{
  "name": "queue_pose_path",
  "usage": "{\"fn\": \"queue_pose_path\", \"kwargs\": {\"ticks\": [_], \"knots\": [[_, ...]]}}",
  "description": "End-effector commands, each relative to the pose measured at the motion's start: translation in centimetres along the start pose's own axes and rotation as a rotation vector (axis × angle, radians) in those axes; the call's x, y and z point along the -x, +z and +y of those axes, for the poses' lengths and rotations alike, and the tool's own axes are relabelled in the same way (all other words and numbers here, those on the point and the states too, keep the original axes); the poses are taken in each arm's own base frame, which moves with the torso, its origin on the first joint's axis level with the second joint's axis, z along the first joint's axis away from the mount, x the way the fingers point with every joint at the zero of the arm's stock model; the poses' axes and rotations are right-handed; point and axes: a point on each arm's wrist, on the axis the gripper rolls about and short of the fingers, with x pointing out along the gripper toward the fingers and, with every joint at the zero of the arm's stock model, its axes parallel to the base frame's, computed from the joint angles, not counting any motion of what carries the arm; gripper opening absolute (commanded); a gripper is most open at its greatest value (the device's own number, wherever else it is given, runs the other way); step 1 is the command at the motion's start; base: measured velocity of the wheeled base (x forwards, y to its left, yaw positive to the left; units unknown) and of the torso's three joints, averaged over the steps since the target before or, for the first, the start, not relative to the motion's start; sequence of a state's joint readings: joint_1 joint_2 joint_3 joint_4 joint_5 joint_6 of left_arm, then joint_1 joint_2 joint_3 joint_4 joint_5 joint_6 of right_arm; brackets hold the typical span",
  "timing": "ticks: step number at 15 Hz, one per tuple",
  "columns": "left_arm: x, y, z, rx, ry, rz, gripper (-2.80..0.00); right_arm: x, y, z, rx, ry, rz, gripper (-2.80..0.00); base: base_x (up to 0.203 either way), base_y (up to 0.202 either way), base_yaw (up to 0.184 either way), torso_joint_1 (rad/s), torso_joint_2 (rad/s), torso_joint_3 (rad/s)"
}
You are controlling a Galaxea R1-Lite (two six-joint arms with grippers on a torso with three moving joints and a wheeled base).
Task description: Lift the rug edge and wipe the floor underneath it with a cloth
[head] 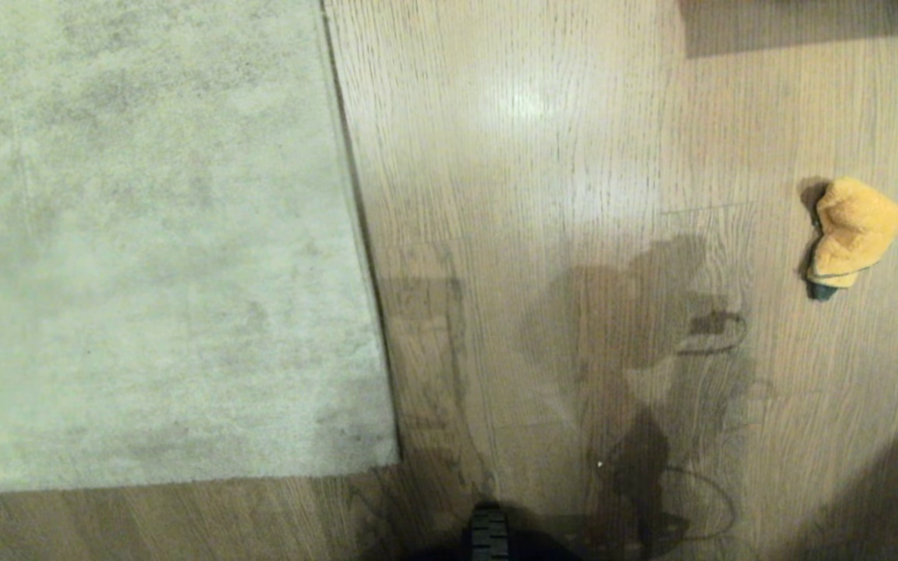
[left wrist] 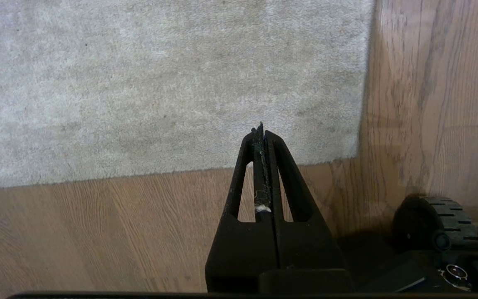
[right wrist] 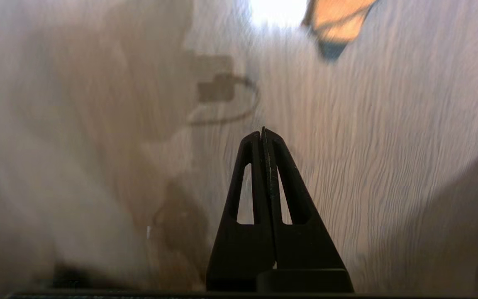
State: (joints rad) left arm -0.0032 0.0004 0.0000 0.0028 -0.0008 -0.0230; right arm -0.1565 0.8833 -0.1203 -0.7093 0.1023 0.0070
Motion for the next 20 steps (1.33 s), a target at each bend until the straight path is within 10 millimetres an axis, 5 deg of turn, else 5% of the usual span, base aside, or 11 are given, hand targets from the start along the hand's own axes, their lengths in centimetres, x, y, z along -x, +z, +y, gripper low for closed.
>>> {"fn": "queue_pose_path", "kwargs": {"ticks": [1,9,20], "knots": [[0.0,0.0,0.0,0.0,0.0,0.0,-2.8,3.0,-1.2,0.6,0.025,0.053,-0.069,-2.8,0.0,0.0,0.0,0.0,0.0,0.0],[0.0,0.0,0.0,0.0,0.0,0.0,-2.8,7.8,-5.3,0.9,0.068,0.112,-0.037,-2.8,0.0,0.0,0.0,0.0,0.0,0.0],[0.0,0.0,0.0,0.0,0.001,0.0,-2.8,10.8,-8.9,0.5,0.064,0.055,-0.063,-2.8,0.0,0.0,0.0,0.0,0.0,0.0]]}}
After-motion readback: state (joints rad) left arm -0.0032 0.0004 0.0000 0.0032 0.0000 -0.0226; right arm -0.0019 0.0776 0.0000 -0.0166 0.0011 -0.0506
